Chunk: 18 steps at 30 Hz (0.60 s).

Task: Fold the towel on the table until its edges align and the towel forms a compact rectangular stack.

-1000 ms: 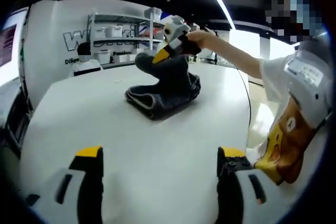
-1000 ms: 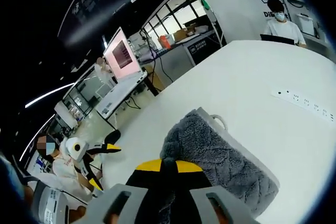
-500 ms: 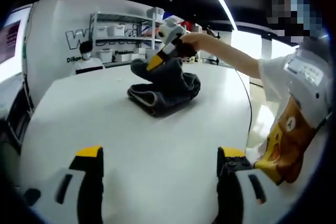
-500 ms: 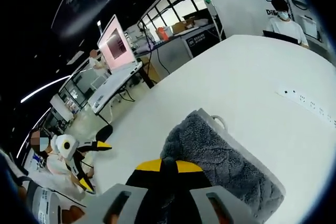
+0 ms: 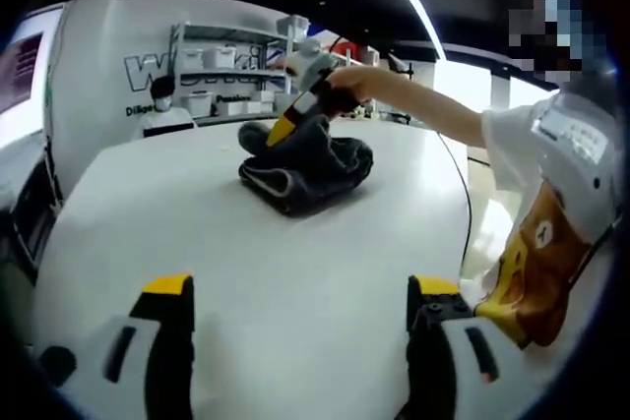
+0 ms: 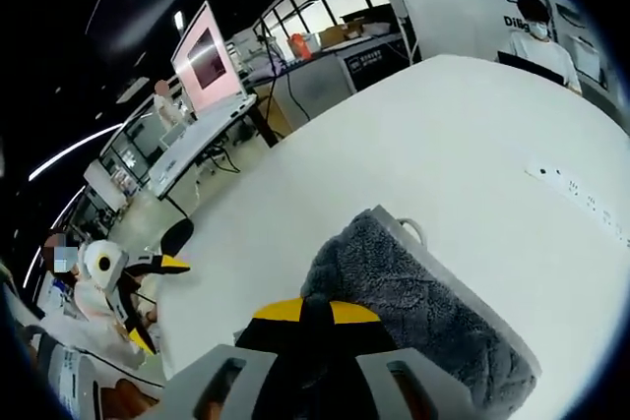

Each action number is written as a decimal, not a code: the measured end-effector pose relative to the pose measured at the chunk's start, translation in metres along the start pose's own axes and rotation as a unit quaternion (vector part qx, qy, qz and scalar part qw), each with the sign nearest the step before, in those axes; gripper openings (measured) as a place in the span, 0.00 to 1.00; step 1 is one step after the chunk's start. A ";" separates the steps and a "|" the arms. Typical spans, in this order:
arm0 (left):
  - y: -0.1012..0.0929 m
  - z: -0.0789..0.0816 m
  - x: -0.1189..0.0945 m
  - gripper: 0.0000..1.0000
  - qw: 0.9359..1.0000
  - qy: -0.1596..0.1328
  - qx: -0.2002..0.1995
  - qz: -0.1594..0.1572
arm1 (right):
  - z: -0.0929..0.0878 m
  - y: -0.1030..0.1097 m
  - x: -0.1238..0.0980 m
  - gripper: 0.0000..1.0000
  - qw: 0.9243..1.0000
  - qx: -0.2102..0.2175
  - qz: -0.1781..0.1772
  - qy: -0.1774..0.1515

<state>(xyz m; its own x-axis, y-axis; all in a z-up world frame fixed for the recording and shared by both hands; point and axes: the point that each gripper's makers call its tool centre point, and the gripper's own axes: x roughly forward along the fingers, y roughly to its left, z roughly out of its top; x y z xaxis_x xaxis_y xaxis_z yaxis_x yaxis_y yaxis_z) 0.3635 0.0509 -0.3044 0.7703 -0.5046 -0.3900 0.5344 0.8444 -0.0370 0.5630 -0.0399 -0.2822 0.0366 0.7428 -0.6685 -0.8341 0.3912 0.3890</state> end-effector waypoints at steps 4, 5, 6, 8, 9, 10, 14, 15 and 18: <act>0.000 0.000 -0.001 0.94 1.000 -0.002 -0.002 0.001 | -0.003 0.000 0.006 0.07 1.000 -0.001 0.003 0.006; 0.000 0.000 -0.001 0.94 1.000 -0.002 -0.002 0.002 | -0.004 0.001 0.007 0.07 1.000 -0.001 0.002 0.007; 0.001 0.000 -0.002 0.94 1.000 -0.002 -0.003 0.003 | -0.005 0.001 0.008 0.07 1.000 -0.002 0.002 0.009; 0.002 0.000 -0.002 0.94 1.000 -0.002 -0.004 0.004 | -0.005 0.002 0.009 0.07 1.000 -0.002 0.003 0.009; 0.002 0.000 -0.002 0.94 1.000 -0.002 -0.005 0.005 | -0.005 0.002 0.010 0.07 1.000 -0.002 0.003 0.010; 0.002 0.000 -0.002 0.94 1.000 -0.002 -0.006 0.005 | -0.006 0.002 0.011 0.07 1.000 -0.005 0.002 0.013; 0.002 -0.001 -0.002 0.94 1.000 -0.002 -0.006 0.004 | -0.008 0.003 0.015 0.07 1.000 -0.003 0.004 0.016; 0.002 -0.001 -0.002 0.94 1.000 -0.001 -0.007 0.004 | -0.009 0.003 0.016 0.07 1.000 -0.004 0.004 0.017; 0.003 -0.002 -0.002 0.93 1.000 -0.002 -0.008 0.005 | -0.010 0.004 0.016 0.07 1.000 -0.008 0.002 0.018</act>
<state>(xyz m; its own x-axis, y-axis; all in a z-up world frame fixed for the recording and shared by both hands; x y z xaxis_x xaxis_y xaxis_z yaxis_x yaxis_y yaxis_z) 0.3629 0.0542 -0.3054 0.7769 -0.4962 -0.3875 0.5208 0.8524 -0.0474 0.5550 -0.0314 -0.2975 0.0138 0.7235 -0.6902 -0.8430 0.3796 0.3811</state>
